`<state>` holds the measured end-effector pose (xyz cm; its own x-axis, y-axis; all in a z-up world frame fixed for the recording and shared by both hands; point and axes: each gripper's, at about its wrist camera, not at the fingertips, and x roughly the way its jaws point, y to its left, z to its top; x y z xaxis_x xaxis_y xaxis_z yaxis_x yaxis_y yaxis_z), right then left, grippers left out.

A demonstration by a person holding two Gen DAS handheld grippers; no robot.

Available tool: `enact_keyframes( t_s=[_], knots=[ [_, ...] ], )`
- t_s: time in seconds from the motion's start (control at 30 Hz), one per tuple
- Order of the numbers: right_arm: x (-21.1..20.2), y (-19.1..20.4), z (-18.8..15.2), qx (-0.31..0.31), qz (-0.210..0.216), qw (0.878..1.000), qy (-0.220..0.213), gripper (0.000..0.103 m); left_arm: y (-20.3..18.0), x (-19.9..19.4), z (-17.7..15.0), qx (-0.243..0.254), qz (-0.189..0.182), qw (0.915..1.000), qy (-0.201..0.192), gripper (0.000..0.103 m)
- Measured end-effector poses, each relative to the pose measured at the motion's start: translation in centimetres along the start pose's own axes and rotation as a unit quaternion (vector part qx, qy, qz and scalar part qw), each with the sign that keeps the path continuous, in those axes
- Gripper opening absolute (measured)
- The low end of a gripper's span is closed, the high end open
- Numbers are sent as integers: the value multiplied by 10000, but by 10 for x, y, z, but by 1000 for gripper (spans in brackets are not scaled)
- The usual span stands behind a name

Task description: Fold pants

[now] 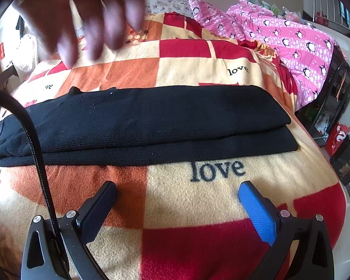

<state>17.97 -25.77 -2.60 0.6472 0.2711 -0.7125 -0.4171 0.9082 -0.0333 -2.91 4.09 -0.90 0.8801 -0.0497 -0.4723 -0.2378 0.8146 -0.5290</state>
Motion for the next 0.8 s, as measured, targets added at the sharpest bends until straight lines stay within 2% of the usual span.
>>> enact_keyframes(
  t_s=[0.1,0.17,0.27,0.3,0.4,0.57,0.7,0.8],
  knots=[
    [0,-1,0,-8,14,10000,-13,103,11,-31,3,-56,128,9989,-454,102],
    [-1,-2,0,-18,24,10000,-17,103,24,-42,3,-128,370,9969,-688,102],
    [-1,-2,0,-27,29,10000,-24,103,46,-33,2,-720,438,9953,-479,102],
    [-1,-1,0,-27,25,10000,-23,103,46,-31,2,-747,460,9951,-460,102],
    [-1,-2,0,-48,40,10000,-38,103,29,-35,-1,-327,831,9935,-700,102],
    [-1,-4,-1,-56,57,10000,-44,103,-3,-20,-7,627,1717,9815,-562,102],
    [-1,-3,-1,-49,50,10000,-40,103,-9,-7,-5,837,1820,9792,-327,102],
    [0,-3,-1,-56,53,10000,-57,103,1,-6,-2,552,1766,9825,-220,102]
  ],
)
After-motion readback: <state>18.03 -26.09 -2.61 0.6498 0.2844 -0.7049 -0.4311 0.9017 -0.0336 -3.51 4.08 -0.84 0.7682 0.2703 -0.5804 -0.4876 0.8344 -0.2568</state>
